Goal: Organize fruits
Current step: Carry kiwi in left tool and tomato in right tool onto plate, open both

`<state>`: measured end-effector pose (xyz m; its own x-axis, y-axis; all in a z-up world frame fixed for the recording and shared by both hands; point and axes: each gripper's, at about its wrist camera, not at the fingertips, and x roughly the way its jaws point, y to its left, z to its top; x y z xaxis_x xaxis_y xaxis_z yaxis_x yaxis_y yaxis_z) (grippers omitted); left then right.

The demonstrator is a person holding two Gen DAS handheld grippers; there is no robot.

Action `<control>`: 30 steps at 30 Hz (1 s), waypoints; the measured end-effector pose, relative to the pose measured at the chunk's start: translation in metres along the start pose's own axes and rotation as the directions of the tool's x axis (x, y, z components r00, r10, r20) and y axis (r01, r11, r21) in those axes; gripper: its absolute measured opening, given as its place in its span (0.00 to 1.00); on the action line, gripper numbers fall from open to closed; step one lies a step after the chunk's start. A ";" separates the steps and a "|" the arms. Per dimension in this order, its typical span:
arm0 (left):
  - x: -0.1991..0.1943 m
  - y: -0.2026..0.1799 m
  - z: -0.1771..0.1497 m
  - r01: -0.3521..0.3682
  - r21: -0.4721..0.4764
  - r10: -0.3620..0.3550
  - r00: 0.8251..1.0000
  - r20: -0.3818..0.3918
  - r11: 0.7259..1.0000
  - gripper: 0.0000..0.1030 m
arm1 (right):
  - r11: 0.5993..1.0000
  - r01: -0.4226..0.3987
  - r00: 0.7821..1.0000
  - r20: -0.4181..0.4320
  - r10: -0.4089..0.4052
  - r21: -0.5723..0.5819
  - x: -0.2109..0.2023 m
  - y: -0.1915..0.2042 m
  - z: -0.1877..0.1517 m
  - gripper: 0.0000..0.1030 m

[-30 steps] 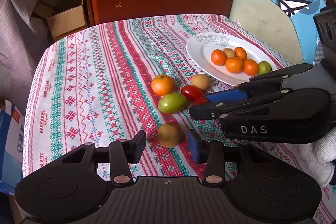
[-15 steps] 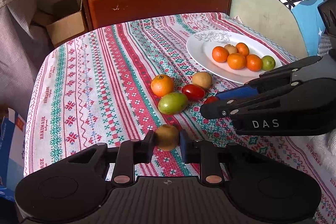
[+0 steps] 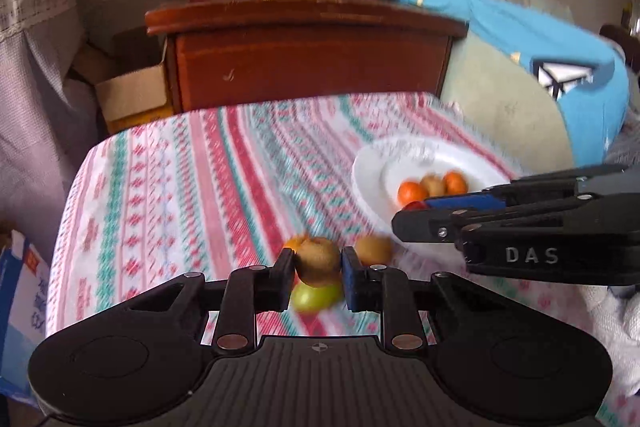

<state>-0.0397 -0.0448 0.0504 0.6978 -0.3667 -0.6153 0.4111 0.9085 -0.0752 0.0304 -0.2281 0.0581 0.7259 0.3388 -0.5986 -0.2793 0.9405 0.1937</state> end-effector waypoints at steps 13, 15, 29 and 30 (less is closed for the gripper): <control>0.044 -0.023 0.041 0.067 -0.028 -0.065 0.996 0.052 0.997 0.22 | 0.958 0.216 0.972 0.050 -0.229 0.188 -0.020 -0.069 0.010 0.26; 0.052 -0.027 0.045 0.072 -0.023 -0.071 0.996 0.050 0.997 0.22 | 0.949 0.225 0.970 0.039 -0.239 0.220 -0.020 -0.076 0.008 0.26; 0.099 -0.041 0.053 0.118 -0.037 -0.119 0.993 -0.018 0.992 0.22 | 0.913 0.254 0.966 -0.031 -0.257 0.319 -0.008 -0.095 -0.005 0.26; 0.101 -0.042 0.054 0.120 -0.040 -0.121 0.992 -0.023 0.992 0.22 | 0.911 0.251 0.967 -0.036 -0.254 0.328 -0.007 -0.096 -0.006 0.27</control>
<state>0.0454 -0.1310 0.0334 0.6295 -0.4693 -0.6193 0.4683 0.8651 -0.1795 0.0484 -0.3210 0.0397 0.7496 0.0880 -0.6560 0.1340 0.9504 0.2806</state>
